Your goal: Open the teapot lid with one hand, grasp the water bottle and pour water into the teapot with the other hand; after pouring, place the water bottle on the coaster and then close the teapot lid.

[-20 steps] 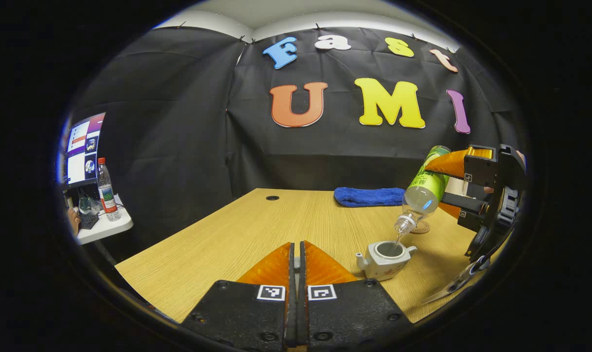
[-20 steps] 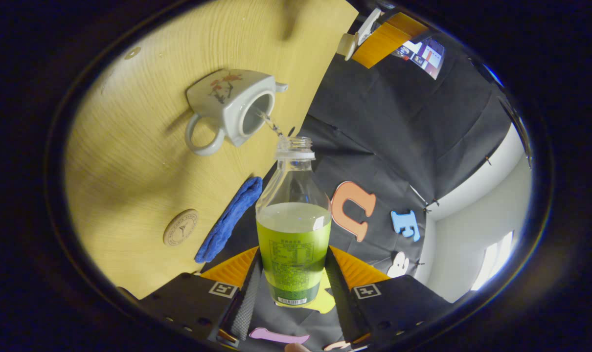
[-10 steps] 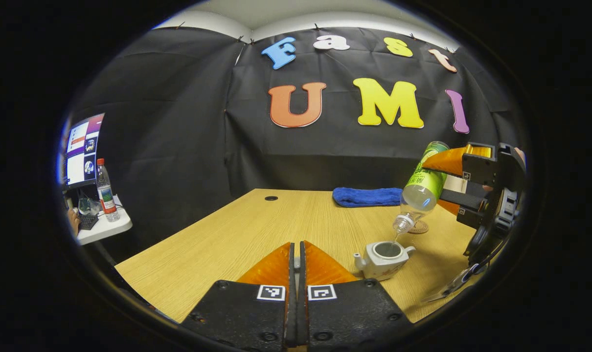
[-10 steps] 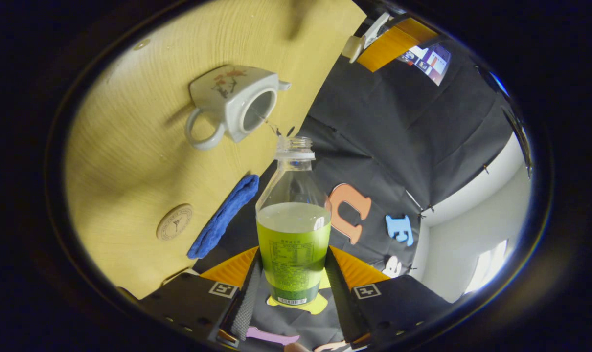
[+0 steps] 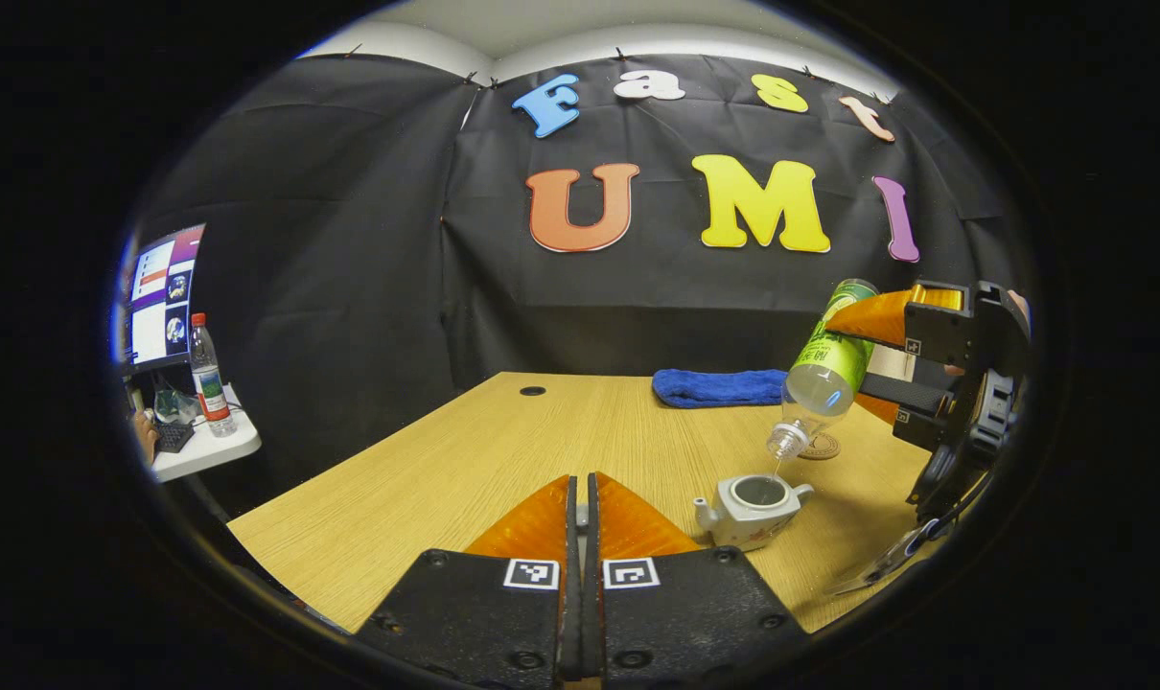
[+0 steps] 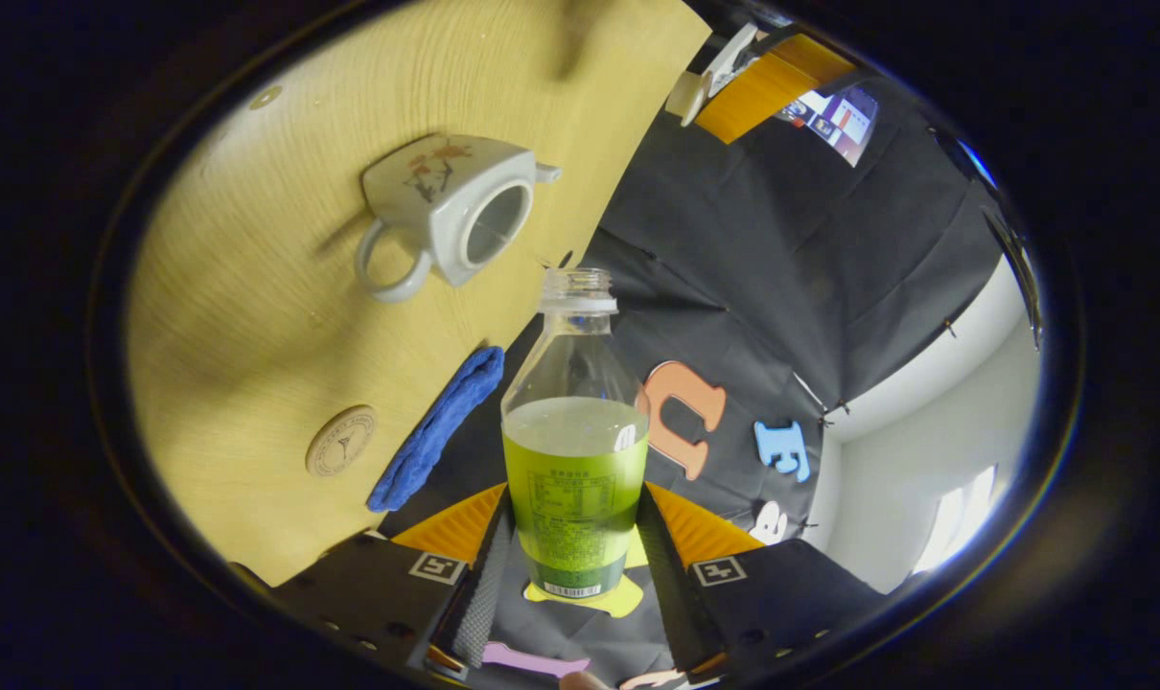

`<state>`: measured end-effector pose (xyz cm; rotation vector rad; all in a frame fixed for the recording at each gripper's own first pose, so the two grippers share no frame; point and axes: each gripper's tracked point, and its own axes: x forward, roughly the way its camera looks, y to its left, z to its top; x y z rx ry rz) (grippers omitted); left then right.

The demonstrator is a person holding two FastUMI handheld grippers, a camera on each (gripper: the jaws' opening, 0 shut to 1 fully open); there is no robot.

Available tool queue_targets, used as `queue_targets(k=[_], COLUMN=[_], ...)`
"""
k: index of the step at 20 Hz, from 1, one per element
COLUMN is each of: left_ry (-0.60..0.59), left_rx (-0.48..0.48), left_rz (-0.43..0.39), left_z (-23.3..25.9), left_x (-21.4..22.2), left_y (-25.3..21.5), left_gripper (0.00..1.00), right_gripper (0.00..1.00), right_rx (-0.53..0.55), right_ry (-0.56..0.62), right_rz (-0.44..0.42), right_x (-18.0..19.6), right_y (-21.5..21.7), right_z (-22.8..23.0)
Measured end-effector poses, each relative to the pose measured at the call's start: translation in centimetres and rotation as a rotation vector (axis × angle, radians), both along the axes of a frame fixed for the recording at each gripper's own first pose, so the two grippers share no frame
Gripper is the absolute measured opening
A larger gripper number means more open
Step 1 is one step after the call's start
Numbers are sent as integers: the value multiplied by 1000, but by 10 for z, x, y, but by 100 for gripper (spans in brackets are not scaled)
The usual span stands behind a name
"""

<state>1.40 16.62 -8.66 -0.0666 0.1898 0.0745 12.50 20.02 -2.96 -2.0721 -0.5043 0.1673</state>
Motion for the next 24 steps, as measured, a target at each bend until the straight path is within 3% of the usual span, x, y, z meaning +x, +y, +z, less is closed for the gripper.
queue_targets(k=[6, 11, 14, 19, 24], left_ry=[-7, -13, -40, -54, -65], left_rx=[-3, 1, -2, 15, 16], left_rz=[-4, 16, -2, -60, -110], left_z=[2, 8, 20, 27, 33], left_x=[-1, -6, -7, -5, -4], left_y=[0, 9, -1, -28, -53], left_gripper=[3, 3, 3, 3, 3], right_gripper=[71, 70, 70, 72, 70], right_rx=[52, 285, 488, 963, 1453], right_ry=[45, 238, 346, 548, 577], right_rz=[14, -13, -12, -40, -2], right_x=[2, 6, -2, 5, 37], right_y=[2, -8, -9, -29, -66], right_z=[-6, -22, -16, 5, 54])
